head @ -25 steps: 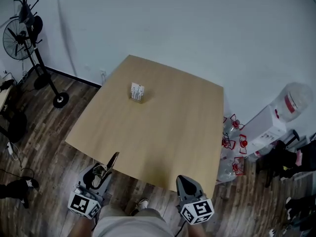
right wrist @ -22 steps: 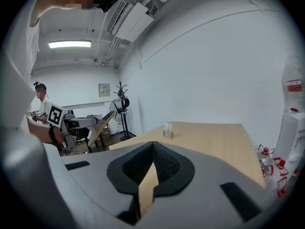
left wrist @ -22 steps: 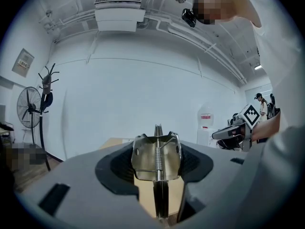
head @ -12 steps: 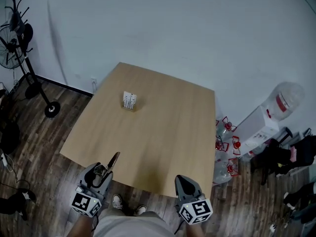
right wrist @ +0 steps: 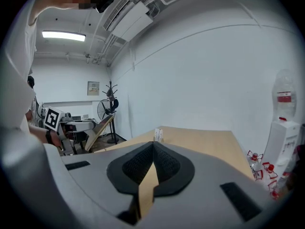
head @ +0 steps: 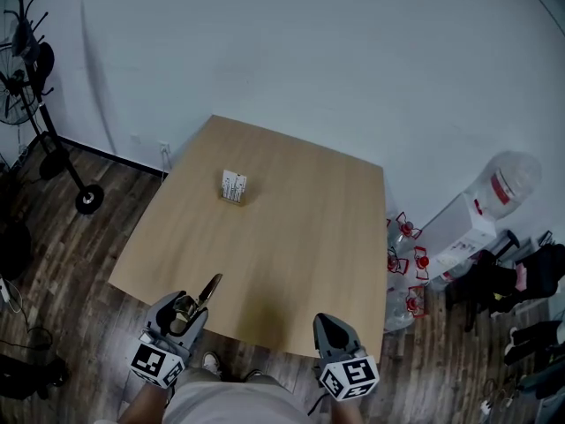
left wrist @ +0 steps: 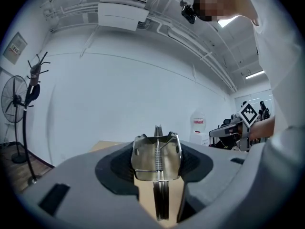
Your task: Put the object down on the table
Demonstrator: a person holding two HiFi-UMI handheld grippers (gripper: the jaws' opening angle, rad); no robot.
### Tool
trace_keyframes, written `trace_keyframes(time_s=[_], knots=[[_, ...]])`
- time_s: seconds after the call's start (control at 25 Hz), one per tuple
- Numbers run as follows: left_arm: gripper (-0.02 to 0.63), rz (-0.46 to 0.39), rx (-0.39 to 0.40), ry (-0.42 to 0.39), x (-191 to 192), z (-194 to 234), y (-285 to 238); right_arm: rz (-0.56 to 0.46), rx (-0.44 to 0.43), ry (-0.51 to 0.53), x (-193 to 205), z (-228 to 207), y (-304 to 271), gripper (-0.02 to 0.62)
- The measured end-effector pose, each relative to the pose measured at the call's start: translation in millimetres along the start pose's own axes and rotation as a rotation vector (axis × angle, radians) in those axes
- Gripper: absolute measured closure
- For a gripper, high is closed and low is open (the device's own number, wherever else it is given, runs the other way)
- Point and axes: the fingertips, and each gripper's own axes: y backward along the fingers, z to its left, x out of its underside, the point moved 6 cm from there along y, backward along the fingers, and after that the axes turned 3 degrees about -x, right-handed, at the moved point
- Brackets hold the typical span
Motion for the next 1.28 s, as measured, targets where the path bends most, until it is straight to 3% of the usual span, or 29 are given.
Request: trace_keyframes(time_s=[0.6,1.28], knots=[[0.377,0.010,-0.024,-0.005,2,24,11,-0.010,-0.061,0.031,-8,19,-43,0.598],[0.377,0.017,0.064,-0.008,-4,18,-39,-0.017,0.025,0.029,-15,-8,-35,0.598]])
